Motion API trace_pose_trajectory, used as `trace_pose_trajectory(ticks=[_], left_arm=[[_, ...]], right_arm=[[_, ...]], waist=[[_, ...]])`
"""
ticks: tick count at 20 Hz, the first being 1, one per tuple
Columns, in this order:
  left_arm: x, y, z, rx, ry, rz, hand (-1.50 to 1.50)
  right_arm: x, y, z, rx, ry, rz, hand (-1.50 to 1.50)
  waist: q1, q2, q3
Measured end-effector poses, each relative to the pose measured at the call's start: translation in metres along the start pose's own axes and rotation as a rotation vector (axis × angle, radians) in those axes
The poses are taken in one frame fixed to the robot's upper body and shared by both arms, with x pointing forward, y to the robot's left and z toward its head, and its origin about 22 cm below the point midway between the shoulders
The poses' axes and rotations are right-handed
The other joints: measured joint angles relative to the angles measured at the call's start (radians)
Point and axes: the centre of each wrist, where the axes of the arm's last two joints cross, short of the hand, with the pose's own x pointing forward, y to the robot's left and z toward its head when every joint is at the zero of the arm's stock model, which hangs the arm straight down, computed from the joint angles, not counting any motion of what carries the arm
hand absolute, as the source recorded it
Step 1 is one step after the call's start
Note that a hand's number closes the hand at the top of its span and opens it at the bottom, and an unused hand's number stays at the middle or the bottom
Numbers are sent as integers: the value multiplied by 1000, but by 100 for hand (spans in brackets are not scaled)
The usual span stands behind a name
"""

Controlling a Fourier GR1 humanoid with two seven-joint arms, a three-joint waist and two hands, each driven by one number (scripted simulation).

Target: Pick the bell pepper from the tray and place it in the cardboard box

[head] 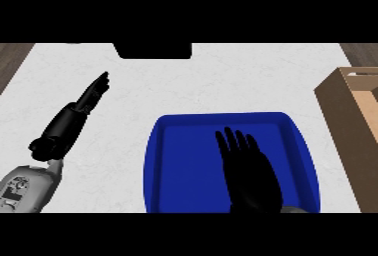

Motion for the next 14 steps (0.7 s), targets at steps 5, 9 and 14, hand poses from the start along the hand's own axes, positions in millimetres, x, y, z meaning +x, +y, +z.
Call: trace_pose_trajectory(ticks=[5,9,14], left_arm=[[-4,-1,4,0,4,1,0],[-5,0,5,3,10,-2,0],[-2,-2,6,5,6,-2,0]], right_arm=[[12,5,-13,-12,30,19,-150],[9,12,-18,-1,59,42,-150],[9,21,-33,17,110,72,-150]], waist=[[-6,1,1],[-11,0,1],[-9,1,2]])
